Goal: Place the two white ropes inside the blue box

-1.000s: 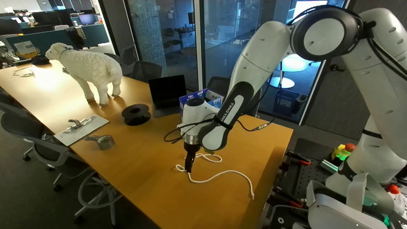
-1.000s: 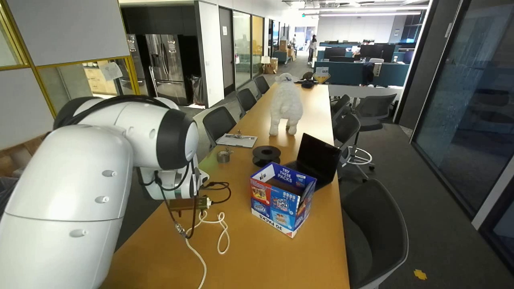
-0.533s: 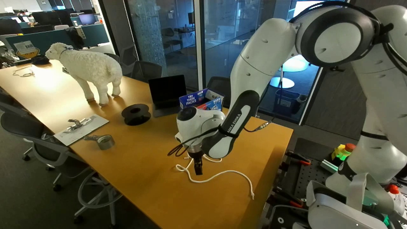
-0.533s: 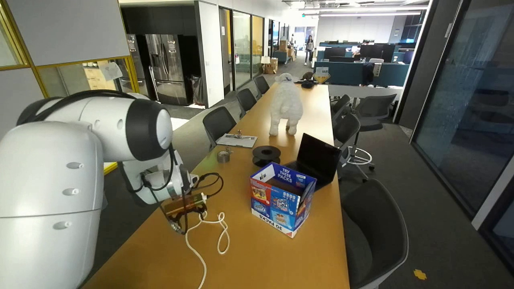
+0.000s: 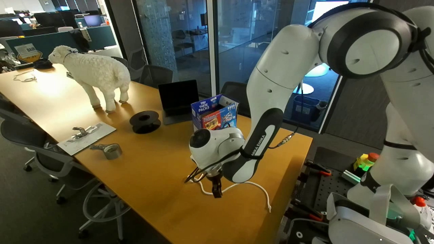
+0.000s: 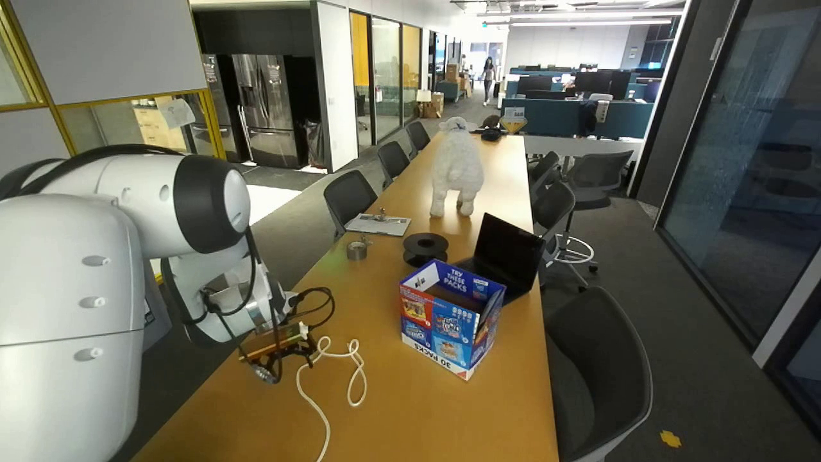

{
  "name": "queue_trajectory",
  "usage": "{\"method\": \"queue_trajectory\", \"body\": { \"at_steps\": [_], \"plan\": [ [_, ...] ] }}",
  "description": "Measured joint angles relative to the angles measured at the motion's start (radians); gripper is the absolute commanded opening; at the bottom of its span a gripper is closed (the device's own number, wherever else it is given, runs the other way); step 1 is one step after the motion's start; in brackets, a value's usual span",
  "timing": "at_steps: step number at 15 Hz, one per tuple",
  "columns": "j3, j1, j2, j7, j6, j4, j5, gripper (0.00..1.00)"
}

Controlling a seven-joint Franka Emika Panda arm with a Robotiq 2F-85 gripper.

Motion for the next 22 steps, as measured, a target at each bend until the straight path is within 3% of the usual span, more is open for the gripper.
{"method": "queue_trajectory", "body": {
  "at_steps": [6,10,16,22],
  "plan": [
    [0.007,-0.024,0.024,0.055,0.158,-0.048,0.083,1.00],
    [-0.026,-0.016,0.062,0.071,0.255,-0.051,0.088,1.00],
    [-0.165,0.104,0.119,0.107,0.337,-0.030,0.086,1.00],
    [-0.236,0.199,0.172,0.124,0.358,-0.001,0.087,1.00]
  ]
}}
